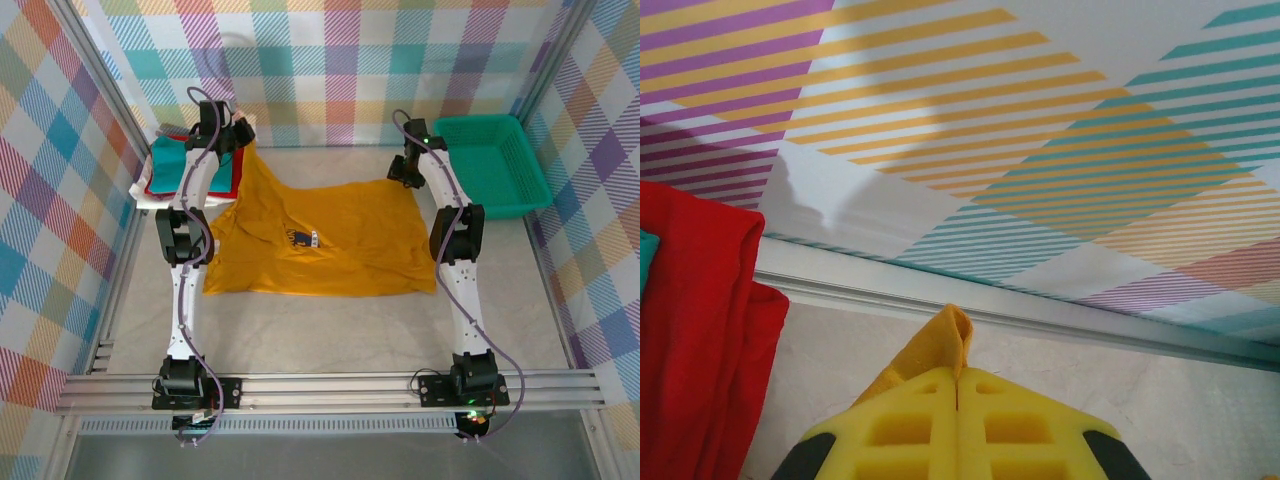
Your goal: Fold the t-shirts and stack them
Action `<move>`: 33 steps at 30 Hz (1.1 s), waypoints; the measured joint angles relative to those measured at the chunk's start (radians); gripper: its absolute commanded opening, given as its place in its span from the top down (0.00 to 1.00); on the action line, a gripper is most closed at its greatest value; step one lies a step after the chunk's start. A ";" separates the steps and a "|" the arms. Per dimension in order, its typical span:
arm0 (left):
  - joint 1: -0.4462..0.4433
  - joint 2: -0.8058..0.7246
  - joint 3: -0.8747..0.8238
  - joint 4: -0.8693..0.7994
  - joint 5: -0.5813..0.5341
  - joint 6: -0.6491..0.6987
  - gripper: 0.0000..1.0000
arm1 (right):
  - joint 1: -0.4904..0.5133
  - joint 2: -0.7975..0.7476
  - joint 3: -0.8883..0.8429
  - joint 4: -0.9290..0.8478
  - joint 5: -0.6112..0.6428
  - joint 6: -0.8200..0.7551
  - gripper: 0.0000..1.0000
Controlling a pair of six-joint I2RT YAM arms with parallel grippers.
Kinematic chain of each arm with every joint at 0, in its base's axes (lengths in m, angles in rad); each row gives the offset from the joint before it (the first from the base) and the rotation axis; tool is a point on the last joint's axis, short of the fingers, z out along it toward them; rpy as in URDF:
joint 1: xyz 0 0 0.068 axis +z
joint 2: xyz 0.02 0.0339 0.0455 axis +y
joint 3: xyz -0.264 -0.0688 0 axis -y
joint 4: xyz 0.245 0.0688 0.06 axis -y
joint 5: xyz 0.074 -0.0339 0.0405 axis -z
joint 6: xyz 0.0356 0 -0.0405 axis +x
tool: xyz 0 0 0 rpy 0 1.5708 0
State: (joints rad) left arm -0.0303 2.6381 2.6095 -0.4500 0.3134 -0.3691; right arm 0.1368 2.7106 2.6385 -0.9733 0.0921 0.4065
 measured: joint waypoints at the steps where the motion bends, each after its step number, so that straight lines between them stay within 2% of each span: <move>1: 0.000 0.000 0.000 0.000 0.000 0.000 1.00 | -0.002 0.000 0.000 0.000 0.010 0.003 0.43; 4: 0.000 0.000 0.000 0.000 0.000 0.000 1.00 | -0.006 0.000 -0.002 0.001 0.038 0.009 0.39; 11: 0.000 0.000 0.000 0.000 0.000 0.000 1.00 | -0.009 0.049 0.042 0.006 0.057 0.032 0.40; 14: 0.000 0.000 0.000 0.000 0.000 -0.001 1.00 | -0.011 0.066 0.080 0.014 0.026 0.042 0.42; 15: 0.000 0.000 0.000 0.000 0.000 -0.001 1.00 | -0.011 0.075 0.088 0.020 0.024 0.043 0.45; 20: 0.000 0.006 0.000 0.006 0.009 -0.011 1.00 | -0.014 0.083 0.092 0.048 -0.003 0.059 0.79; 24: 0.000 0.009 0.000 0.008 0.016 -0.012 1.00 | -0.013 0.092 0.092 0.084 -0.034 0.073 0.95; 26: 0.000 0.009 0.000 0.008 0.016 -0.010 1.00 | -0.011 0.092 0.093 0.101 -0.037 0.074 1.00; 30: 0.001 0.009 0.000 0.001 0.015 -0.002 1.00 | -0.010 0.090 0.088 0.111 -0.024 0.077 1.00; 33: 0.003 0.009 0.000 -0.007 0.014 0.009 1.00 | -0.013 0.051 0.016 0.138 0.002 0.076 1.00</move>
State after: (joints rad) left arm -0.0273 2.6472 2.6099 -0.4572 0.3279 -0.3603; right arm 0.1234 2.7613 2.6549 -0.8356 0.0940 0.4828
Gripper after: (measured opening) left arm 0.054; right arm 0.059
